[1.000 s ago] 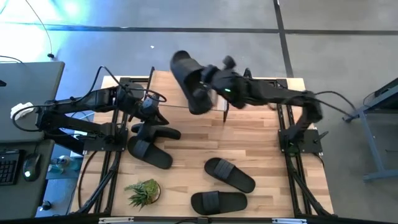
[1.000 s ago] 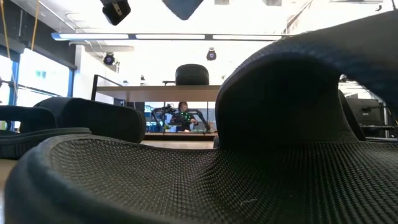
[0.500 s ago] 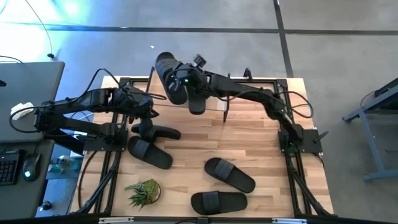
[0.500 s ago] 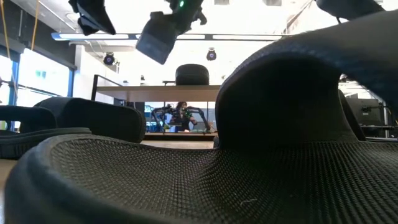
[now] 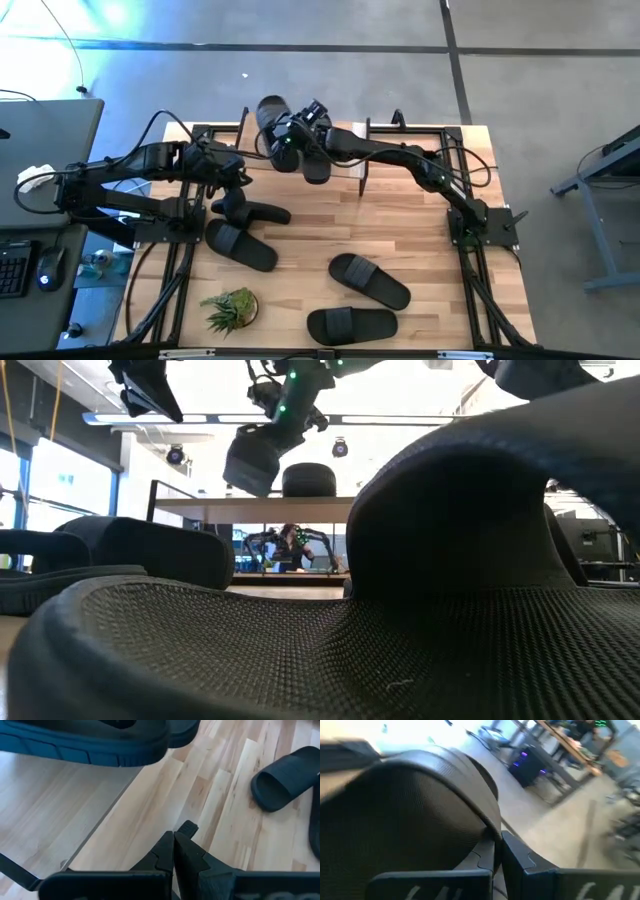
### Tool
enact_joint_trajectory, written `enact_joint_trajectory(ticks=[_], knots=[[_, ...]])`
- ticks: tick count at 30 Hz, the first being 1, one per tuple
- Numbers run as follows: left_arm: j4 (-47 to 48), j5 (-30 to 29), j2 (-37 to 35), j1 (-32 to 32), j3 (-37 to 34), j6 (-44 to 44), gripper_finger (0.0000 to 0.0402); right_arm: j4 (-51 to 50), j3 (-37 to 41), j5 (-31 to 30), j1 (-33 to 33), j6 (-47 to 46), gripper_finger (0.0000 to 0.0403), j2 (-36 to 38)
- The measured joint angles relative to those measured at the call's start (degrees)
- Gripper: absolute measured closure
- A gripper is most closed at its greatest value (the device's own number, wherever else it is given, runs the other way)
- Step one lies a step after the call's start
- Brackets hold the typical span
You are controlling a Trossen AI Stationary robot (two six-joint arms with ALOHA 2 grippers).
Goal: Pick and place slides into the shelf
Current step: Put the black slide on the shelf
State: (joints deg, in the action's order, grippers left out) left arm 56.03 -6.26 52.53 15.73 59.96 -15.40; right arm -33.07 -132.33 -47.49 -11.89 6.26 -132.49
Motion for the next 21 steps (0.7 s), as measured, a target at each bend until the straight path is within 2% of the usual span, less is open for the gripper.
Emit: enact_joint_trajectory(ticks=[8, 13, 21], knots=[[0.0, 0.0, 0.0, 0.0, 0.0, 0.1, 0.0401, -4.1, 0.0, -2.8, 0.1, -1.6, 0.0403, 0.0], [0.0, 0.0, 0.0, 0.0, 0.0, 0.6, 0.0401, -7.5, 0.0, -6.7, 0.8, -3.5, 0.0403, 0.0], [0.0, 0.0, 0.0, 0.0, 0.0, 0.8, 0.0401, -8.2, 0.0, -6.9, 2.7, -3.4, 0.0403, 0.0]])
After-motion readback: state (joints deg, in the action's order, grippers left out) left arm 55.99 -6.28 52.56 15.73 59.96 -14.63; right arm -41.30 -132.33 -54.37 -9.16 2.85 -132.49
